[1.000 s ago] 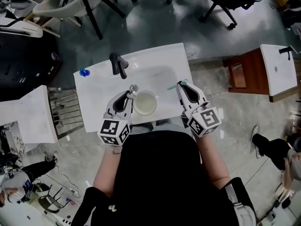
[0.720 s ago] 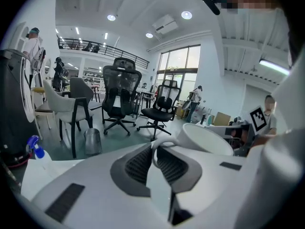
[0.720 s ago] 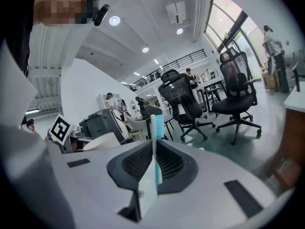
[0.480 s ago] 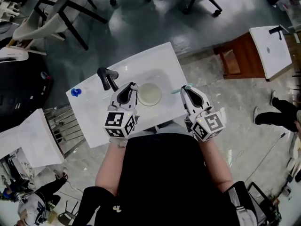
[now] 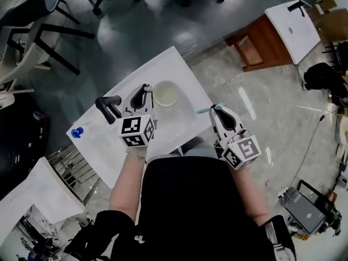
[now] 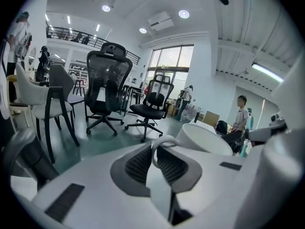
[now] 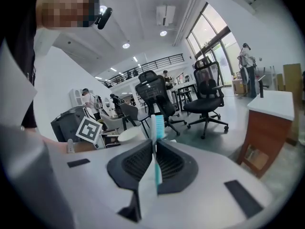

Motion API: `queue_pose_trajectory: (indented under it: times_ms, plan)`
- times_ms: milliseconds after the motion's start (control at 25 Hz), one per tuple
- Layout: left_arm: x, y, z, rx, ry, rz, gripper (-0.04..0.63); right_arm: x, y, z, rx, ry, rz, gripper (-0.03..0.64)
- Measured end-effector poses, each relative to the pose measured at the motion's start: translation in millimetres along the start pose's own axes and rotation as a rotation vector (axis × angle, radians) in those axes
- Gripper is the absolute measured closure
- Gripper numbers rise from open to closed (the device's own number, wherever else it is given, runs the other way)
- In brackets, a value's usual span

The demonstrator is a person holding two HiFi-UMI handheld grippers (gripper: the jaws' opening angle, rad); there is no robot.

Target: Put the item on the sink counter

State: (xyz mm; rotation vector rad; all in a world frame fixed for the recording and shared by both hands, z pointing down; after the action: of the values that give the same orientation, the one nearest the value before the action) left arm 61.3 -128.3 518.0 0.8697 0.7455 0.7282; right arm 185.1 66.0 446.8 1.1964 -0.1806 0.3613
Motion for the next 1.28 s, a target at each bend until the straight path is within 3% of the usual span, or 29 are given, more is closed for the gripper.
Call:
queue_pose_trajectory:
  times_ms: [600,1280]
  plan:
    - [-38.6,40.3,75.4,-0.042,-0.11,-0.023,0.548,17.2,25.4,-44.9,-0.029,0.189,0.049,0.571]
    - [-59.3,59.8,107.9,-0.062,-0.184,-0.051,0.548,25.2,37.8,-81.4,-0.011,0.308,0.098,0.571]
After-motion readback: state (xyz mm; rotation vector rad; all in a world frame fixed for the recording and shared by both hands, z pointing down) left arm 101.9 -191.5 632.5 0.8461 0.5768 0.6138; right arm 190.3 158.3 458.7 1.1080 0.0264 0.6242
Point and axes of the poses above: the fingertips, and each gripper's own axes: z forward along the fingers, x to its right, y out of its underside, the point moved 1 cm from there along -z, backward along the fingers, and after that the axes turned 1 degree about z, right-handed, at the moved point
